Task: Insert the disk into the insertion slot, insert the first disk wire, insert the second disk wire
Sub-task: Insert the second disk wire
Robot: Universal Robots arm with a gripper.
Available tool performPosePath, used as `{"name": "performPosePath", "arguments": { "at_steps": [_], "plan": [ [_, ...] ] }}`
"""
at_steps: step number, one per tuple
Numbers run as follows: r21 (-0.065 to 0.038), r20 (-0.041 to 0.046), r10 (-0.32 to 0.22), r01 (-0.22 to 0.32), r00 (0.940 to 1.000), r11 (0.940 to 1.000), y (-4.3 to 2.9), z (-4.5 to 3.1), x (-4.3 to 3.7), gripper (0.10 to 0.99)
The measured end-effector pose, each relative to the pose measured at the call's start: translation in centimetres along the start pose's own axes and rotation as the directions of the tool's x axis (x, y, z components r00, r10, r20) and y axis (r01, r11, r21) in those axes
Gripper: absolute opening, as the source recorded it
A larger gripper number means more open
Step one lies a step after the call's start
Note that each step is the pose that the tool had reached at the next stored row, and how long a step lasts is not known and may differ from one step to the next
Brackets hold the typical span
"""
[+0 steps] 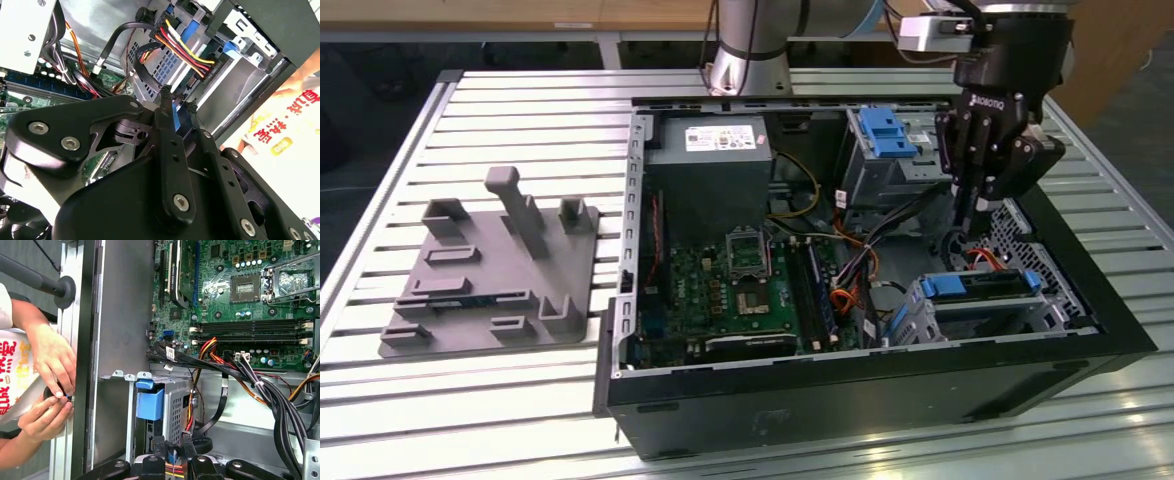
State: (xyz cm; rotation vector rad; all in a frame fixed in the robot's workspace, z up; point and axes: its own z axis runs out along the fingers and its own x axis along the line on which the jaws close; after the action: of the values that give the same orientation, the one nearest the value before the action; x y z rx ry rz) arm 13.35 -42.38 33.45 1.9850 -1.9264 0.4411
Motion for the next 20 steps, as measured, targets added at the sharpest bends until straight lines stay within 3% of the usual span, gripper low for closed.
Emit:
{"name": "performPosePath", "arguments": {
  "at_steps": [17,19,20],
  "plan": [
    [0.005,-0.0023,0.002,-0.002,1.0000,1.0000,0.19,0.27,-0.14,0.271],
    [0.005,-0.0029,0.002,-0.002,1.0000,1.0000,0.19,0.30,-0.16,0.259],
    [0.005,-0.0030,0.002,-0.002,1.0000,1.0000,0.19,0.32,-0.16,0.192]
  ]
}}
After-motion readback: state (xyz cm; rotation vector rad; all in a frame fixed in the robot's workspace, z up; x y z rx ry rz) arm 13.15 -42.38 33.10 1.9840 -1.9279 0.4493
